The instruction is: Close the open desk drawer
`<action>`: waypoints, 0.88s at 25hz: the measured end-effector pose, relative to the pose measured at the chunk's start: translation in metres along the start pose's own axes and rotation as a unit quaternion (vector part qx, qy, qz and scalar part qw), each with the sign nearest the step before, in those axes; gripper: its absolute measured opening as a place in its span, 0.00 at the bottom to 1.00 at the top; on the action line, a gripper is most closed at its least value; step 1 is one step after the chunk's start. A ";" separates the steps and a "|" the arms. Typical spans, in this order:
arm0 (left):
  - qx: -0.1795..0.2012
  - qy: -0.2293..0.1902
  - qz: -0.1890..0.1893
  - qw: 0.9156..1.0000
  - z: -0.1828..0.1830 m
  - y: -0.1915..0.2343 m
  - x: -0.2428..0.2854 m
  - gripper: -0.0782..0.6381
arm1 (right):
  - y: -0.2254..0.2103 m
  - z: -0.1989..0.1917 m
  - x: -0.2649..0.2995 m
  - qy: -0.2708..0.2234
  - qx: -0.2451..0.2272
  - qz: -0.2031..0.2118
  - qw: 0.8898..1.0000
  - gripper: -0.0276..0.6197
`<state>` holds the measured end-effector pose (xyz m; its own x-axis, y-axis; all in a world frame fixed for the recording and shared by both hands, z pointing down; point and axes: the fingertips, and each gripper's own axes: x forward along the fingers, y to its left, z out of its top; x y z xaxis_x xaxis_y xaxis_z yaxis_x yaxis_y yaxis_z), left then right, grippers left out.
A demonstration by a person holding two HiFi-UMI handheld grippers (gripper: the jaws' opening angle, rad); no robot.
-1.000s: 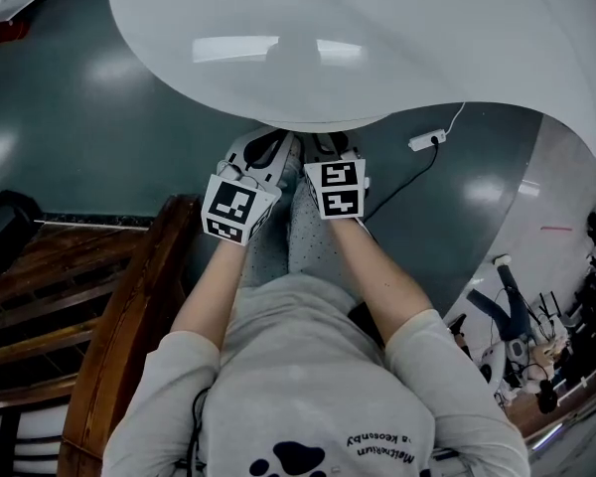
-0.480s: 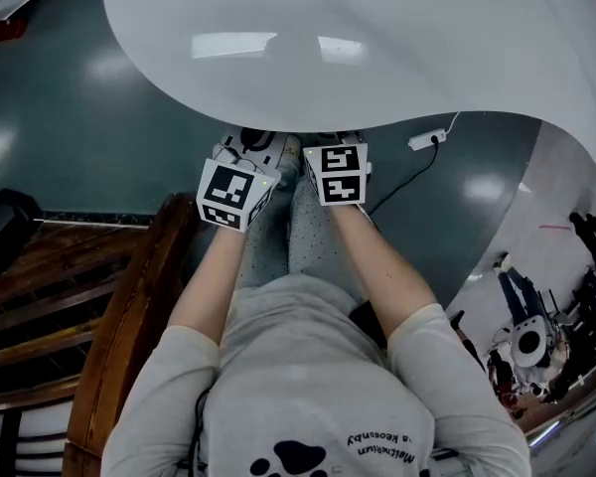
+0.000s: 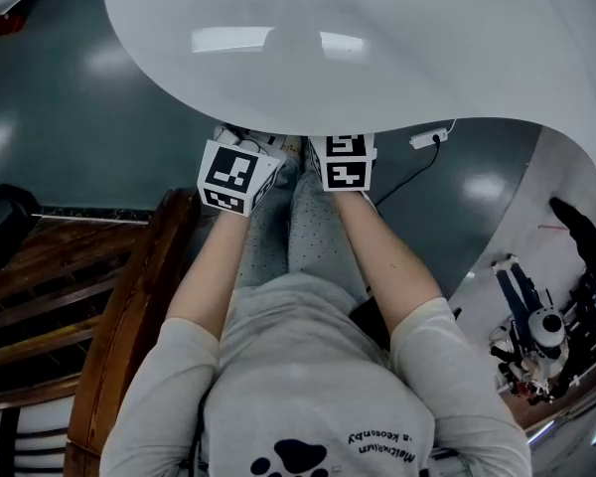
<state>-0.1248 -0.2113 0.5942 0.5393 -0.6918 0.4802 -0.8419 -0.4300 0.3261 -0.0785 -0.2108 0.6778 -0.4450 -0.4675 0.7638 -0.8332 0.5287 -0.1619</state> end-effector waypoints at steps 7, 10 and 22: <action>0.005 -0.008 0.001 1.000 0.006 0.005 0.009 0.12 | -0.006 0.007 0.006 -0.006 0.001 0.000 1.000 0.21; 0.005 -0.012 0.002 1.000 0.010 0.007 0.011 0.12 | -0.009 0.016 0.006 -0.012 -0.001 -0.006 1.000 0.21; -0.008 -0.026 0.004 1.000 0.009 0.007 0.005 0.12 | -0.004 0.013 0.005 -0.017 -0.009 -0.008 1.000 0.21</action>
<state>-0.1284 -0.2235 0.5916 0.5312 -0.7243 0.4396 -0.8451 -0.4162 0.3355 -0.0820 -0.2248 0.6740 -0.4423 -0.5002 0.7444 -0.8347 0.5331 -0.1378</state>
